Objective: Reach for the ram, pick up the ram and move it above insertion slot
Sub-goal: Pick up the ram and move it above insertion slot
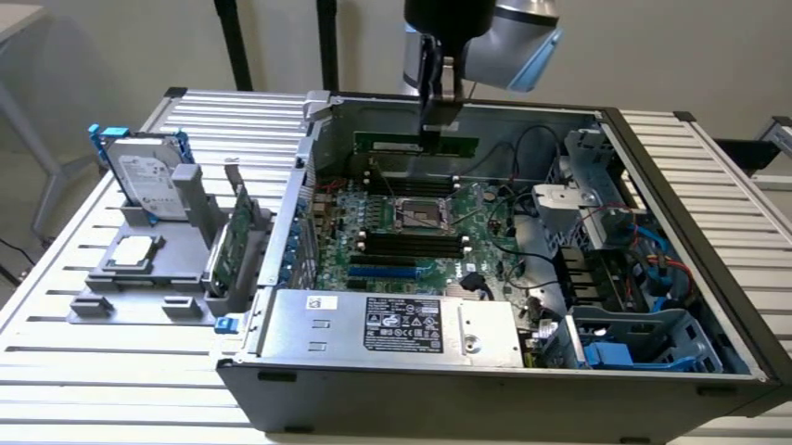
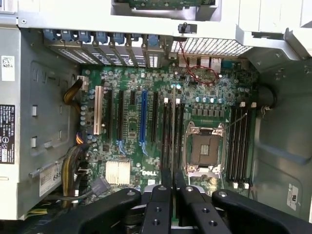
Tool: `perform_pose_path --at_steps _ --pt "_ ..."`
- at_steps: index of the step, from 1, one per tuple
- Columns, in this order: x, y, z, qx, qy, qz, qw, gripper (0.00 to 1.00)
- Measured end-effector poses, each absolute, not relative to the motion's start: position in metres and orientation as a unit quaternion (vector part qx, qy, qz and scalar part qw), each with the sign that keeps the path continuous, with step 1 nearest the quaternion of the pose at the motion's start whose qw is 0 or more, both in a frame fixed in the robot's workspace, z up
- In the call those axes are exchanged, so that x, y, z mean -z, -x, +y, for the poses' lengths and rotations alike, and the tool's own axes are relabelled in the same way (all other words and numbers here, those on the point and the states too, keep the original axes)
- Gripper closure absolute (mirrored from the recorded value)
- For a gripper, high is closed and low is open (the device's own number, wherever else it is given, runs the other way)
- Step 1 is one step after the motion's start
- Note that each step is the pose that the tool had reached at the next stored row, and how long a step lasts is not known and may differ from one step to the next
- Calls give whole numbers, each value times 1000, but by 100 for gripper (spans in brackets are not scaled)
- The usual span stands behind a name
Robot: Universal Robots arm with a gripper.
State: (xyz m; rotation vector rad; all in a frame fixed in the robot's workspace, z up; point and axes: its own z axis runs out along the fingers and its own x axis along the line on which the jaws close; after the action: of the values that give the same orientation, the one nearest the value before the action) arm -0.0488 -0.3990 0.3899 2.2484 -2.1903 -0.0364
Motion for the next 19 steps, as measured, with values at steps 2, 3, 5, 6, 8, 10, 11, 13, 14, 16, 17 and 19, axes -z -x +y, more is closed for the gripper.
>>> perform_pose_path --at_steps 2,3,5,6,8,10,11,13,14,16,17,19 --pt "-390 47 -396 11 -715 -699 1 87" --pt "-390 47 -395 11 -714 -700 1 87" --pt "-390 46 -392 11 -713 -701 1 87" --pt "-390 45 -391 11 -712 -702 1 87" --pt "-390 43 -389 11 -711 -704 1 87" --pt "-390 42 -387 11 -709 -705 0 87" --pt "-390 41 -386 11 -708 -707 0 87" --pt "-389 41 -383 10 -706 -708 0 87" --pt "-390 41 -382 10 -705 -709 0 87" --pt "-390 40 -382 10 -705 -709 0 87" --pt "-390 41 -382 10 -705 -709 0 87" --pt "-390 41 -382 10 -705 -709 0 87"
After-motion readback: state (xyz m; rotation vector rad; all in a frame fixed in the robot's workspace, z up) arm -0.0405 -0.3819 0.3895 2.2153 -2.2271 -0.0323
